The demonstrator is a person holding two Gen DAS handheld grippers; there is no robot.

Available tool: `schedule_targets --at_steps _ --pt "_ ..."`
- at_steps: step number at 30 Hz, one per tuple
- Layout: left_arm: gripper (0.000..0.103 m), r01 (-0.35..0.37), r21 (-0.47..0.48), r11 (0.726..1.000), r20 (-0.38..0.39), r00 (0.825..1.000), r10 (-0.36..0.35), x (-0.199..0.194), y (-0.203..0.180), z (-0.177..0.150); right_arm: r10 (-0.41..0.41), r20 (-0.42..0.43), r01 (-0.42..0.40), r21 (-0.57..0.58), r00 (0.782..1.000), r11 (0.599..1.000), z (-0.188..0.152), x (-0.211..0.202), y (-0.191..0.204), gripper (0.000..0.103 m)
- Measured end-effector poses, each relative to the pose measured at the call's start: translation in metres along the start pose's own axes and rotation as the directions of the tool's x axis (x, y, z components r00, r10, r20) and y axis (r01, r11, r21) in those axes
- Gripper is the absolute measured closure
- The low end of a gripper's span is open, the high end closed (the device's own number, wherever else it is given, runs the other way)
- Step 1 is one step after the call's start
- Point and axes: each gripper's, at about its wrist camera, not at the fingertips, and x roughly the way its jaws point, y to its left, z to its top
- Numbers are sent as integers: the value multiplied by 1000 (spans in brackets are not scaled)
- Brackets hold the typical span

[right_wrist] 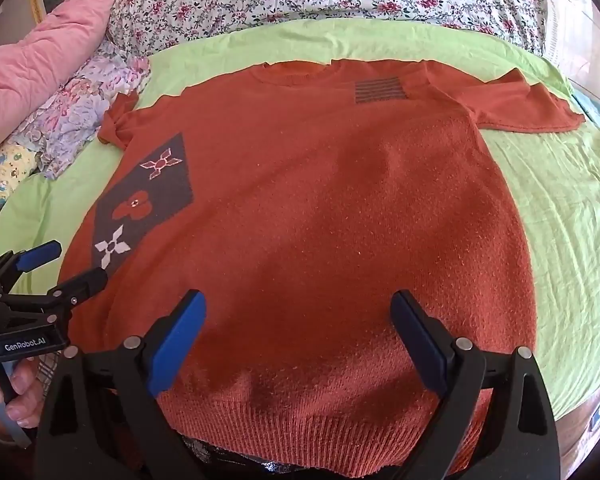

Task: Fold small clothes
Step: 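Position both grippers over the hem of the orange sweater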

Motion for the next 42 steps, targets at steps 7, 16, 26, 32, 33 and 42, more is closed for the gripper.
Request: schedule_targets --at_steps 7,16,26,32,33,42 --pt "2 -5 2 1000 -1 1000 5 0 -3 1 1 1 -1 -1 1000 1000 0 0 0 9" --pt "2 -4 -2 1000 4 1000 4 1 -6 2 3 -2 -3 6 1000 1000 -1 0 0 9" --pt "2 4 5 1000 17 1000 -4 2 -4 1 4 -4 -4 16 1000 1000 -1 0 -1 9" --pt "2 2 2 1000 10 1000 -2 3 -4 0 8 -6 -8 18 1000 1000 0 0 -2 9" --pt "2 -4 6 1000 4 1000 4 3 -4 0 7 -6 -7 18 1000 1000 0 0 -2 9" --pt "2 -6 5 1000 63 998 6 1 -6 -2 8 -7 -8 18 1000 1000 -1 1 -2 9"
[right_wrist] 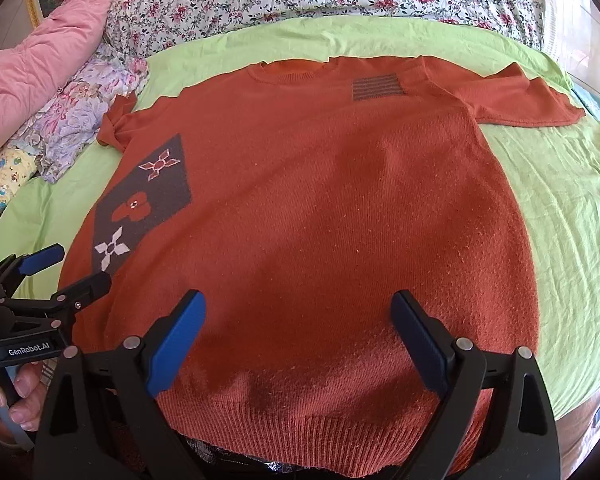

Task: Fold small clothes
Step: 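Position both grippers over the hem of the orange sweater, then grasp a sleeve cuff with the right gripper and lift it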

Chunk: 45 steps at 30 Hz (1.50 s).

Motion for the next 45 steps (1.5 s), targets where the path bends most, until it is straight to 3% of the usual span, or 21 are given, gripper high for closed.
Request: schedule_targets --at_steps 4,6,10,17,30,37,45 --pt "2 -4 2 1000 6 1000 4 -1 0 0 1 -1 -1 1 1000 1000 0 0 0 9" --pt "2 14 -7 1000 -46 999 -14 2 1 0 -2 -1 2 -2 1000 1000 -1 0 1 9" --pt "2 16 -5 1000 -72 997 -16 3 0 1 -2 -1 2 -1 1000 1000 -1 1 0 9" --pt "2 62 -36 997 -63 996 -64 9 -1 4 1 4 -1 15 1000 1000 2 1 -5 9" --pt "2 83 -27 996 -86 993 -85 31 -7 34 -22 23 20 106 999 994 26 1 -52 9" --pt "2 87 -29 996 -82 993 -89 50 -10 77 -69 59 55 210 996 976 64 -1 -126 9" --pt "2 61 -24 998 -63 996 -63 75 -11 137 -193 117 129 416 974 900 122 6 -261 9"
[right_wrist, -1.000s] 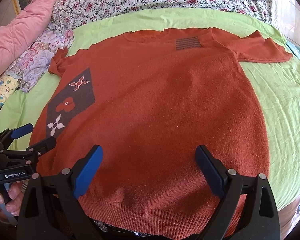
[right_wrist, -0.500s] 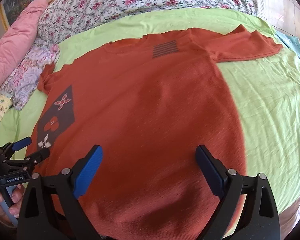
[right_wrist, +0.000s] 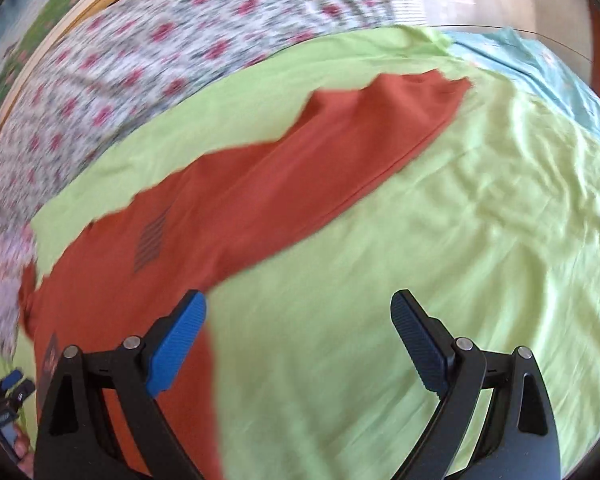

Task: Fold small clothes
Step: 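Grasp a sleeve cuff with the right gripper and lift it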

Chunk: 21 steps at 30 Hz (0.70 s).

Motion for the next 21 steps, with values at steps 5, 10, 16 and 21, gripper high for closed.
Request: schedule_targets --at_steps 5,10,16,21 --pt "2 -31 4 1000 16 999 31 15 -1 30 -88 44 84 96 995 992 69 33 -52 20" --pt "2 -56 8 998 -16 998 56 42 -4 46 -138 49 123 237 989 964 126 71 -106 36" --pt "2 -63 20 998 -67 996 64 76 -7 50 -176 50 149 343 983 928 171 109 -151 53" --pt "2 -57 28 998 -90 994 59 90 -8 50 -180 63 150 336 982 930 179 118 -157 94"
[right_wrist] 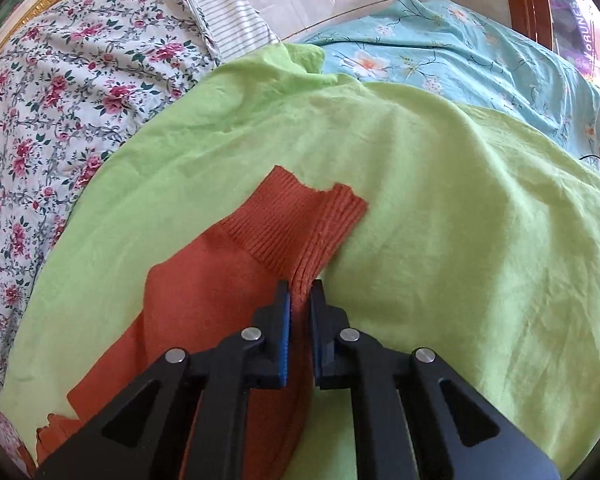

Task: Fold small clothes

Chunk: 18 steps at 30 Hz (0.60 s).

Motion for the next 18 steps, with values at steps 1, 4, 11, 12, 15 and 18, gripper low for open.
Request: schedule_targets --at_steps 1,4,11,12,15,18 --pt "2 2 -1 1000 2 1000 -2 0 1 0 10 17 -10 -17 1000 1000 -2 -6 4 95" --pt "2 18 -16 1000 13 1000 -18 -1 4 0 91 54 -87 -76 994 993 -18 -38 28 96" --pt "2 78 -60 995 41 996 -75 -16 20 -10 407 -79 -414 -244 910 877 -108 -115 141 96" --pt "2 84 -63 994 48 996 -81 -19 22 -11 439 -115 -454 -258 891 853 -123 -119 156 96" --pt "2 116 -77 990 68 991 -111 -31 30 -16 527 -275 -590 -271 804 760 -178 -120 213 96" --pt "2 156 -97 983 84 985 -148 -39 42 -19 558 -404 -679 -284 725 677 -234 -115 267 96"
